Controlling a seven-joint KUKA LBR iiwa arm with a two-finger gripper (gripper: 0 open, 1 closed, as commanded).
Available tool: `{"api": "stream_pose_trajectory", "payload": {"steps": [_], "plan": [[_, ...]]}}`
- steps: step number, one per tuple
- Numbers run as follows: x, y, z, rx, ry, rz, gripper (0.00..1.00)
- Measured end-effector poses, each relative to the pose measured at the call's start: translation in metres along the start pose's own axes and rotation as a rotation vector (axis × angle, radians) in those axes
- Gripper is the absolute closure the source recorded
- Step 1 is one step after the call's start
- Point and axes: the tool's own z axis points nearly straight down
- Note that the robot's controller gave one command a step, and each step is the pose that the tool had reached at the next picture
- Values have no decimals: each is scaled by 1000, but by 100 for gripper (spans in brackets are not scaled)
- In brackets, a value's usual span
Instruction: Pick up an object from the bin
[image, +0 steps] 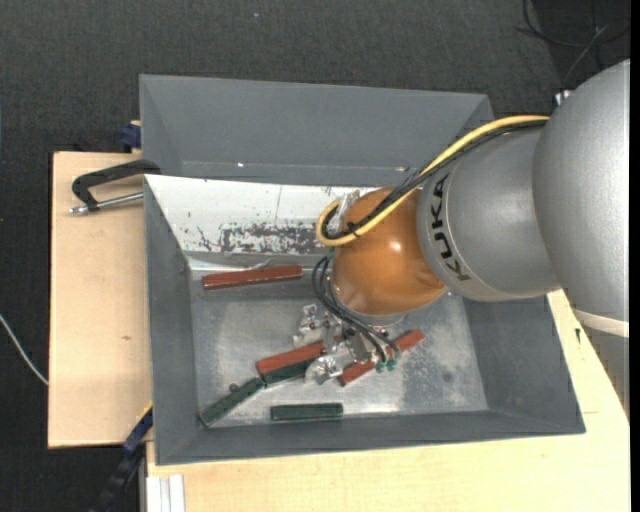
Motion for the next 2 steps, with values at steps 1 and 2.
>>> {"api": "stream_pose_trajectory", "payload": {"steps": [1, 2], "plan": [[2, -5, -29, 0, 9, 21, 100], [3, 8, -86, 1, 11, 37, 100]]}}
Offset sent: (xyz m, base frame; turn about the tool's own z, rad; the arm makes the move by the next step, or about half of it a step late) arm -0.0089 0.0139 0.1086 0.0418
